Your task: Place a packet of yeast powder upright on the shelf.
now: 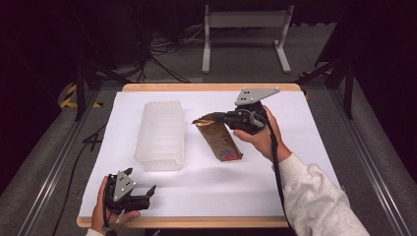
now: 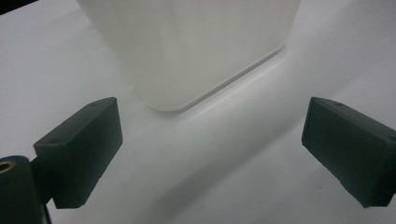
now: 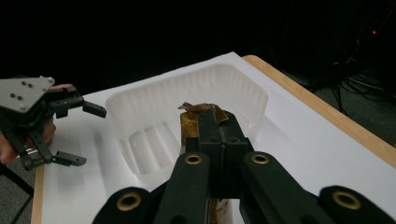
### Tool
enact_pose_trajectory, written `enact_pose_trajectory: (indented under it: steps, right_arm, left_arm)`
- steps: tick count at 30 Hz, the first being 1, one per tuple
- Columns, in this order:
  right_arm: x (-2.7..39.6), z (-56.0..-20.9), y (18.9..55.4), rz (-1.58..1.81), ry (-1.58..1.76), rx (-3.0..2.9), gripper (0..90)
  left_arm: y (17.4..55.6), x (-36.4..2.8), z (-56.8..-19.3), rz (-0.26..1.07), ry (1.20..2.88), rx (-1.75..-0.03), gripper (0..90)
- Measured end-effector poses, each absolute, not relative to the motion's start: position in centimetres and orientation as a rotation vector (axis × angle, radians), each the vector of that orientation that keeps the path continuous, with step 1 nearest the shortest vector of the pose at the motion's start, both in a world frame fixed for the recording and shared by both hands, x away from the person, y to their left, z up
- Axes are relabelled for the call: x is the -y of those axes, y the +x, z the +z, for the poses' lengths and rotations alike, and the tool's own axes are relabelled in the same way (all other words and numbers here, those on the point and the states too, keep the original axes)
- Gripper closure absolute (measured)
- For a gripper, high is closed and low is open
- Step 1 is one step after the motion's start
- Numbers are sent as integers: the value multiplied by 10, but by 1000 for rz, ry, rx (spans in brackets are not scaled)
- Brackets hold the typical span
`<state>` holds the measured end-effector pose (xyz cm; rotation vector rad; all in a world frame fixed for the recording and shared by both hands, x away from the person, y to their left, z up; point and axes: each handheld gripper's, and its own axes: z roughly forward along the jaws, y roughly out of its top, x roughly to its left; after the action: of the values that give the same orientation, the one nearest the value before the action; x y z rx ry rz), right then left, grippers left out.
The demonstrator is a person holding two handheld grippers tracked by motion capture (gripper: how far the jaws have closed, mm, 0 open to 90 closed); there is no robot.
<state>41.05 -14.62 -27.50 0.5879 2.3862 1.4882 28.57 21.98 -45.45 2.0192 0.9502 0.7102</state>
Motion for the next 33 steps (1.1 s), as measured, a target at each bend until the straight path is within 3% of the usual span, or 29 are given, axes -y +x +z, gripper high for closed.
enact_pose_trajectory:
  steps: [13,33]
  right_arm:
    - [81,-262,423,1567,490,-2381,900]
    - [15,-262,441,1633,459,-2382,900]
  left_arm:
    - [286,-220,-455,697,2019,-937,59]
    - [284,-220,-456,685,2023,-940,61]
